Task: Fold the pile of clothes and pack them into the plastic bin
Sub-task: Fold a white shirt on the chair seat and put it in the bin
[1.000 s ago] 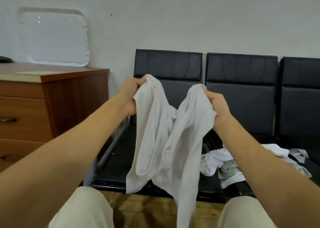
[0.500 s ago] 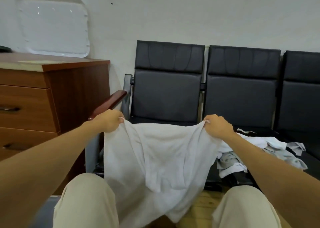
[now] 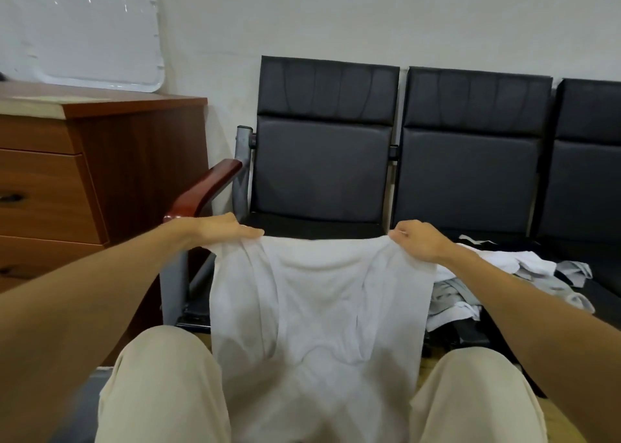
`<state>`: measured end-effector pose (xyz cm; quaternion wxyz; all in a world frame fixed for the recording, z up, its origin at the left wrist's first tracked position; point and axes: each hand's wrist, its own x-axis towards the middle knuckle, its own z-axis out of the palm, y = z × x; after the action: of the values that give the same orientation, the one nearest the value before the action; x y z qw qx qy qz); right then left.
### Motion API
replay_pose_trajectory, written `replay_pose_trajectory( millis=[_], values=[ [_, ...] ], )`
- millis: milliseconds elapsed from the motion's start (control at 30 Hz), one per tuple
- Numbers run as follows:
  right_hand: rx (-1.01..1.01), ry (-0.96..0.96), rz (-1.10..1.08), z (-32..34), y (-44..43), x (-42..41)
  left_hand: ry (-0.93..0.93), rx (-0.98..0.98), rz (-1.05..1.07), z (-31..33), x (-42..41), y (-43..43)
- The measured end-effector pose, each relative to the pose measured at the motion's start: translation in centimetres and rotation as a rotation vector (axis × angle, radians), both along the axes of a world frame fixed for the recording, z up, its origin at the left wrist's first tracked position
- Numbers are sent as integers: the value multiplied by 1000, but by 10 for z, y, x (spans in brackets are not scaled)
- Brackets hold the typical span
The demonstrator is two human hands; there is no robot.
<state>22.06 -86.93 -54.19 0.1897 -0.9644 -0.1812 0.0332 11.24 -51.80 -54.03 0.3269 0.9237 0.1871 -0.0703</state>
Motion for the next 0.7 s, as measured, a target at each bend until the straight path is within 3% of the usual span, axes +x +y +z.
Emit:
replay_pose_trajectory(
  millis=[100, 233, 433, 567, 700],
  values=[
    [-222, -79, -2, -9, 4, 3, -35, 240, -92, -10, 4, 3],
    [-260, -290, -60, -14, 14, 7, -50, 130, -145, -16, 9, 5],
    [-239, -309, -34, -30, 32, 35, -322, 194, 42, -36, 36, 9],
    [-209, -350, -56, -34, 47, 68, -404, 197, 182, -54, 68, 18],
    [-199, -407, -55, -39, 64, 107, -428, 321, 229, -62, 115, 31]
  ],
)
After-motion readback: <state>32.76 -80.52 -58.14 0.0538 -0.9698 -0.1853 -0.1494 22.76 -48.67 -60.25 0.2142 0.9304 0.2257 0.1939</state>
